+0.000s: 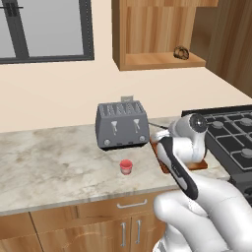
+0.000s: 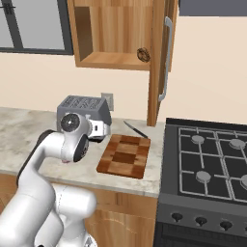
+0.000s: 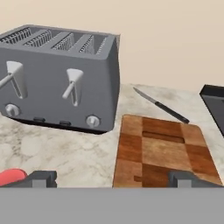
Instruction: Pick the bread, place it on the cutting board, pick the jam, place it on the counter, and close the cabinet.
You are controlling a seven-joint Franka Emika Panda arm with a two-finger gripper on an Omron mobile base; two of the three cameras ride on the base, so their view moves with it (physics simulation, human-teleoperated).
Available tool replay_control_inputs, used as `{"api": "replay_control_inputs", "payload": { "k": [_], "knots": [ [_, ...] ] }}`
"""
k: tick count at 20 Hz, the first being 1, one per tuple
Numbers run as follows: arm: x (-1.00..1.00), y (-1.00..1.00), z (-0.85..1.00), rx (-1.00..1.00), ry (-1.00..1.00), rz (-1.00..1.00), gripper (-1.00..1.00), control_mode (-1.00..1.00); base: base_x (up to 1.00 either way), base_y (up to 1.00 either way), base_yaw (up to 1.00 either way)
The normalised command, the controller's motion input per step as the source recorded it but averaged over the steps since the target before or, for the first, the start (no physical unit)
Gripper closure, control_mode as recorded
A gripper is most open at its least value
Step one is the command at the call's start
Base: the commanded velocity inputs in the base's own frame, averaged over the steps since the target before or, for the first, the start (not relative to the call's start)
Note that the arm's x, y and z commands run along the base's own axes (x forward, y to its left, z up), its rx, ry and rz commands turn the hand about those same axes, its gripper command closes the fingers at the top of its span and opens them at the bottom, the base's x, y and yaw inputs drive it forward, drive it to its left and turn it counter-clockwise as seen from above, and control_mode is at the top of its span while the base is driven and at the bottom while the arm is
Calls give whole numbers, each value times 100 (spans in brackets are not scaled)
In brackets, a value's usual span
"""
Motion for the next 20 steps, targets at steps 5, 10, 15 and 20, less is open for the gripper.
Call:
{"api": "replay_control_inputs", "payload": {
  "k": [5, 10, 15, 20],
  "knots": [
    [0, -15, 45, 4, 0, 0, -100, -100, 0, 0, 0],
    [-1, -15, 40, 3, 0, -2, -100, -100, 0, 0, 0],
    [-1, -12, 32, 0, 0, -4, -100, -100, 0, 0, 0],
    [-5, -10, 23, 0, 0, -7, -100, -100, 0, 0, 0]
  ]
}}
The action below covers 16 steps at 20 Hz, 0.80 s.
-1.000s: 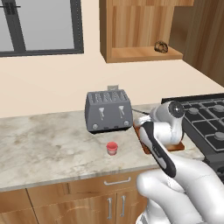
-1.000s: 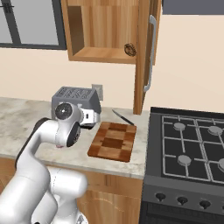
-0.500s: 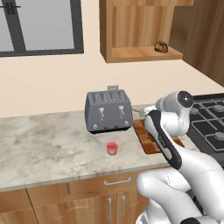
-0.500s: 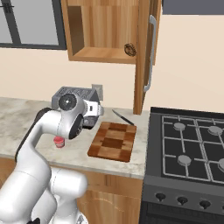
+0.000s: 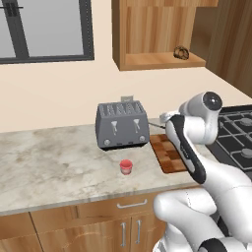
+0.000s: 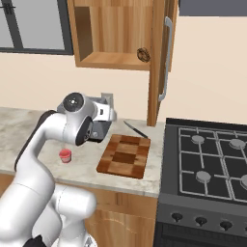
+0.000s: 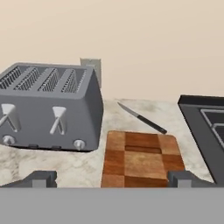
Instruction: Pick the bread, place it on the cutting board, pick the jam, place it on the counter, and close the cabinet.
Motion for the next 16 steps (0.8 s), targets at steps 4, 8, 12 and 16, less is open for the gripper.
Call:
{"api": "replay_control_inputs", "payload": {
  "k": [4, 8, 12, 16],
  "knots": [
    [-8, -15, 35, 0, 0, -5, -100, -100, 0, 0, 0],
    [-3, -16, 34, 0, 0, -2, -100, -100, 0, 0, 0],
    [0, -14, 36, 0, 0, -2, -100, -100, 0, 0, 0],
    [0, -13, 41, 0, 0, -1, -100, -100, 0, 0, 0]
  ]
}}
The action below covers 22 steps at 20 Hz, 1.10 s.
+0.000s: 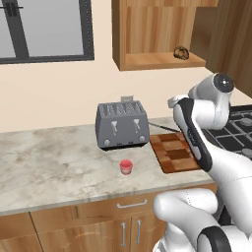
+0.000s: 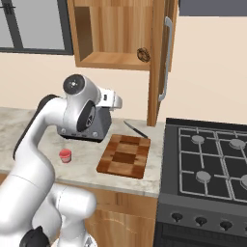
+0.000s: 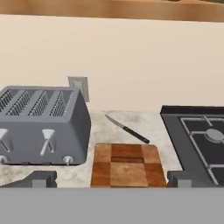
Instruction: Pick the bread, place it on the cutting board, pick the jam, place it on the counter, and close the cabinet.
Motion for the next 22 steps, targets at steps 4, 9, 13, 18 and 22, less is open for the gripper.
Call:
{"api": "replay_control_inputs", "payload": {
  "k": [4, 9, 13, 18, 22],
  "knots": [
    [0, -11, 39, 0, 0, -1, -100, -100, 0, 0, 0],
    [0, -12, 38, 0, 0, -1, -100, -100, 0, 0, 0],
    [0, -17, 30, 0, 0, 0, -100, -100, 0, 0, 0],
    [0, -17, 16, 0, -2, 0, -100, -100, 0, 0, 0],
    [0, -4, 7, 0, -11, 0, -100, -100, 0, 0, 0]
  ]
}}
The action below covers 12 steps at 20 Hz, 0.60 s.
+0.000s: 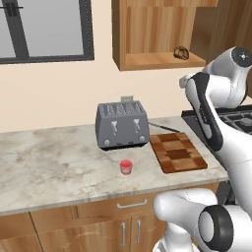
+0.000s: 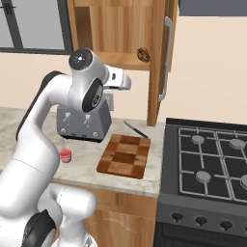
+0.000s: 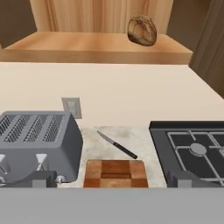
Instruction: Pick the bread, place it on the cutting board, pick the jam, place it on the counter, and close the cabinet.
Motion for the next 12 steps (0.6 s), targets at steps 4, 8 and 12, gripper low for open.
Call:
{"api": "replay_control_inputs", "payload": {
  "k": [4, 8, 12],
  "knots": [
    [0, 0, 7, 0, -14, 0, -100, -100, 0, 0, 0],
    [0, -2, 9, 0, -11, 0, -100, -100, 0, 0, 0],
    [0, -3, 17, 0, -4, 0, -100, -100, 0, 0, 0]
  ]
}}
